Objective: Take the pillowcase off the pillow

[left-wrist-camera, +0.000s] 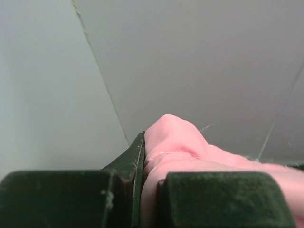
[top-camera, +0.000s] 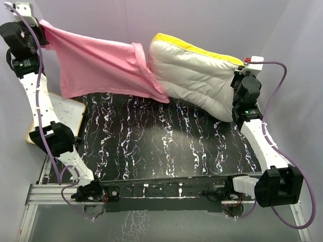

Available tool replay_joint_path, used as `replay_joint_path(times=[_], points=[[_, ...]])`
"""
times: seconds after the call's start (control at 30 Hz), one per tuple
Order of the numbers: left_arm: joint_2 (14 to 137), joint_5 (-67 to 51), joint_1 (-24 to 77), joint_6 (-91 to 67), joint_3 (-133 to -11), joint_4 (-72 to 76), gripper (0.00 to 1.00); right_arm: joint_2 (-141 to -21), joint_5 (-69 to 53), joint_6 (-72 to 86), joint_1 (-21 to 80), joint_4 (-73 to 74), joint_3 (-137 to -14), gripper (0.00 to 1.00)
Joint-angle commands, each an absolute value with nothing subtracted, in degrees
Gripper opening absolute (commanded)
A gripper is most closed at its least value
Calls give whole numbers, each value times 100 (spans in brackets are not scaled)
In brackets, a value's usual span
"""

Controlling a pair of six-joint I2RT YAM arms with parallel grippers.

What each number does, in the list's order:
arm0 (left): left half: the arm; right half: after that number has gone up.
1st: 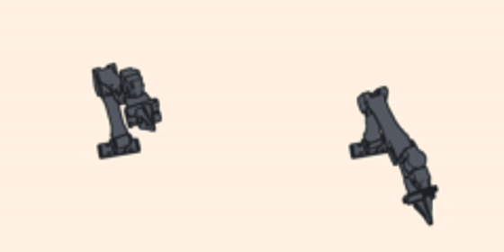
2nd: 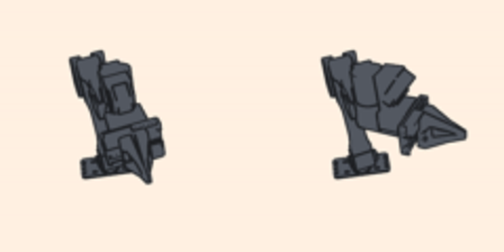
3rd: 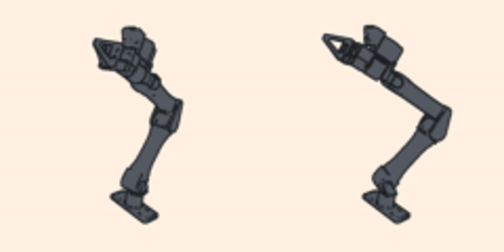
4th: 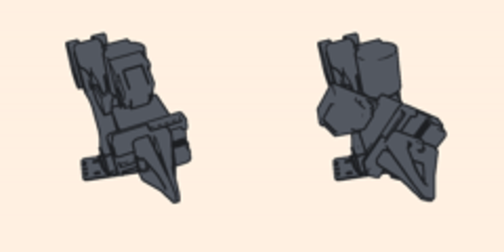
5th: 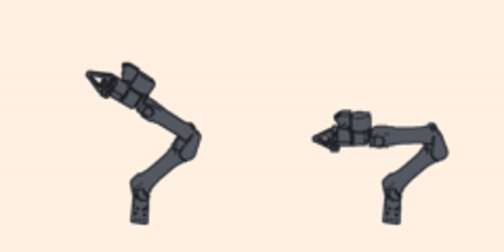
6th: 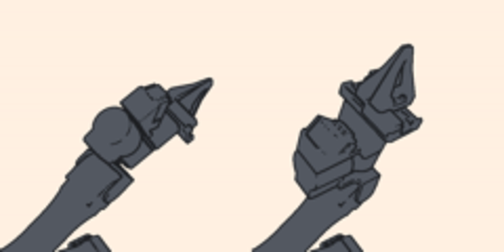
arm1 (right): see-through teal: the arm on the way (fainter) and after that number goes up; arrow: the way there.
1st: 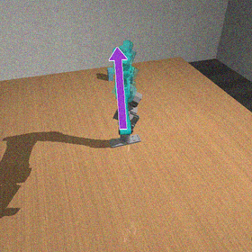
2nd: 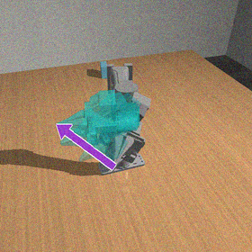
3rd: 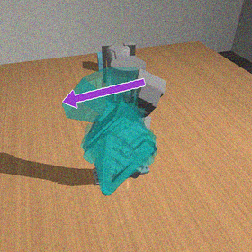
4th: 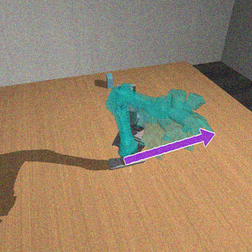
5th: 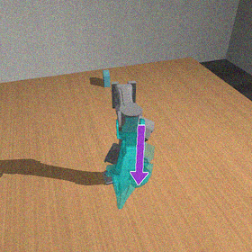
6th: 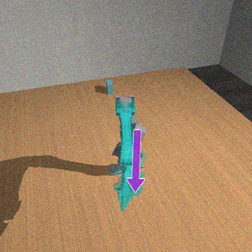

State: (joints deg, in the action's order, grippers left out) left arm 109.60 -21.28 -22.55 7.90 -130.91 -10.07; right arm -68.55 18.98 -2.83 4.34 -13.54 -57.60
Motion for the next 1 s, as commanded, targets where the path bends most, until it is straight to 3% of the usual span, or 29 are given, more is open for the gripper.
replay_joint_path(times=[0.0,0.2,0.3,0.43,0.53,0.8,0.97], points=[[10322,-1339,-2461,242,-13186,319,0,-6606,2970,-153,316,-2210,-6258,8],[10349,-1049,-2450,-122,-13304,706,0,-6450,2479,-41,204,-2058,-6288,8],[10396,-1478,-2192,-241,-13499,417,0,-6360,1282,74,203,-1994,-6352,8],[10197,-1646,-1113,568,-13177,-56,0,-6322,-1053,512,220,-1984,-6614,8],[10148,-1787,-388,927,-13060,-308,0,-6346,-1739,850,237,-1735,-6939,8],[10589,-1835,615,1134,-13973,-839,0,-6177,-1949,1756,243,-1546,-7157,8],[10348,-1783,678,1051,-13354,-983,0,-6647,-1338,2064,239,-460,-7347,8]])
